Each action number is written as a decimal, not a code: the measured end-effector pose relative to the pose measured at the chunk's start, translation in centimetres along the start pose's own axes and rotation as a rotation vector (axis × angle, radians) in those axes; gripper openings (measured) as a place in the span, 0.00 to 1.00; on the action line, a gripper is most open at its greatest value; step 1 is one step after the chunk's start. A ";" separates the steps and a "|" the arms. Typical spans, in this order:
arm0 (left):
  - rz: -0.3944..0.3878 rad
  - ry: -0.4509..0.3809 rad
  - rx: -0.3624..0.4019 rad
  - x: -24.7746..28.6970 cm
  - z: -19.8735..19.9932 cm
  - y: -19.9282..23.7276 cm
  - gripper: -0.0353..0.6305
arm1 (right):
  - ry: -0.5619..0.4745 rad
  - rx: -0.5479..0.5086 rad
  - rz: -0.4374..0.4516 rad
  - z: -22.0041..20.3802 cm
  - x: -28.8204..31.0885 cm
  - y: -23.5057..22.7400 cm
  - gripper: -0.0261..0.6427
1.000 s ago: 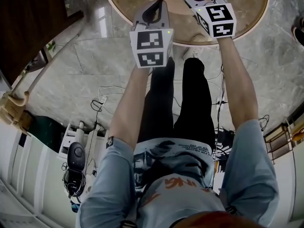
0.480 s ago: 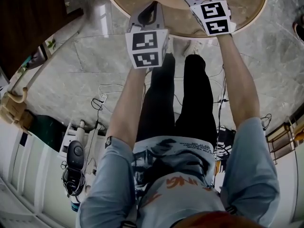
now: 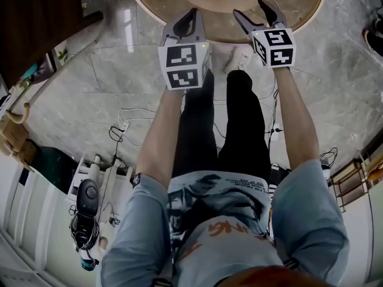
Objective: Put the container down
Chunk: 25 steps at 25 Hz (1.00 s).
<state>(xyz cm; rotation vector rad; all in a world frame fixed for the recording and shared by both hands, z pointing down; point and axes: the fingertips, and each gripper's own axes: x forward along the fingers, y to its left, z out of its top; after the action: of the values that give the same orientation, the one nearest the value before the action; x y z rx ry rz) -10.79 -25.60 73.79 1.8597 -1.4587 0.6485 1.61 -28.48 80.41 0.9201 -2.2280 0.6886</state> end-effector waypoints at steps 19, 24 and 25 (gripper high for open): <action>-0.107 -0.155 -0.283 -12.3 4.7 -13.4 0.09 | -0.148 0.362 0.056 2.2 -20.2 2.5 0.06; -0.092 -0.294 -0.393 -17.5 10.5 -14.6 0.09 | -0.227 0.343 0.041 8.1 -26.7 2.5 0.06; -0.086 -0.316 -0.394 -18.5 11.7 -15.0 0.09 | -0.248 0.336 0.033 9.5 -27.9 2.3 0.06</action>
<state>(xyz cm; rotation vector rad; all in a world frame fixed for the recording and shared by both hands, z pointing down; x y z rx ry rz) -1.20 -20.68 49.55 1.7476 -1.5584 0.0145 12.29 -21.36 53.76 1.1895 -2.3891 1.0354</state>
